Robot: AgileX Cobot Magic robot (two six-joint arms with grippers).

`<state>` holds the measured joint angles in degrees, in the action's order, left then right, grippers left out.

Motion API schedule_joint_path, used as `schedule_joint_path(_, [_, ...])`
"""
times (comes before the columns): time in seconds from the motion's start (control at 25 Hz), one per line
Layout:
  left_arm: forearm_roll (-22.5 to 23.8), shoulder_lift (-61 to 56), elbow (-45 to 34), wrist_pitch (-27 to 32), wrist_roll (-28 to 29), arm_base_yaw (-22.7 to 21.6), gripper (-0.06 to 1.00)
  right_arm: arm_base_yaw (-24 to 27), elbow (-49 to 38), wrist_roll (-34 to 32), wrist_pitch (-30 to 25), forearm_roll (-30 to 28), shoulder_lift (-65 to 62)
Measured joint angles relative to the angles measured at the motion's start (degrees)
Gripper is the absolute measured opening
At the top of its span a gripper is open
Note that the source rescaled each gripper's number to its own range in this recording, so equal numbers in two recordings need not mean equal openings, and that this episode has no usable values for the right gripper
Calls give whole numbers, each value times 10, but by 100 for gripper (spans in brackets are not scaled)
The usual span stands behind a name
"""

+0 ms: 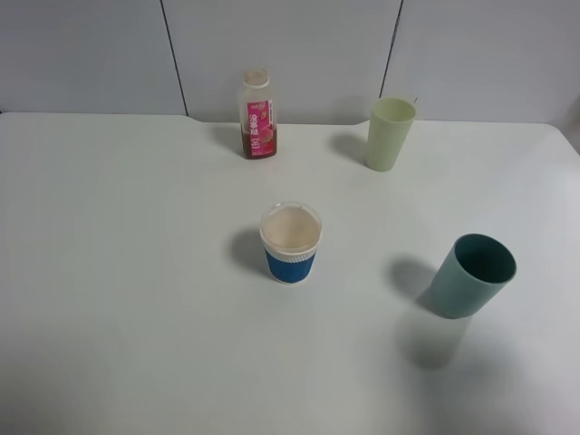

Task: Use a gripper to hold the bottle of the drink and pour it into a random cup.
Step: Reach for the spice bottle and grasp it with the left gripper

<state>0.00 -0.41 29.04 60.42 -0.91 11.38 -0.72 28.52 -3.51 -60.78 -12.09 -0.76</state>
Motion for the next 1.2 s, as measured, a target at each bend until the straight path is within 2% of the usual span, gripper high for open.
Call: schedule_joint_path(1.2, [0, 0, 0, 0, 0, 0, 100, 0, 0, 0, 0, 0, 0])
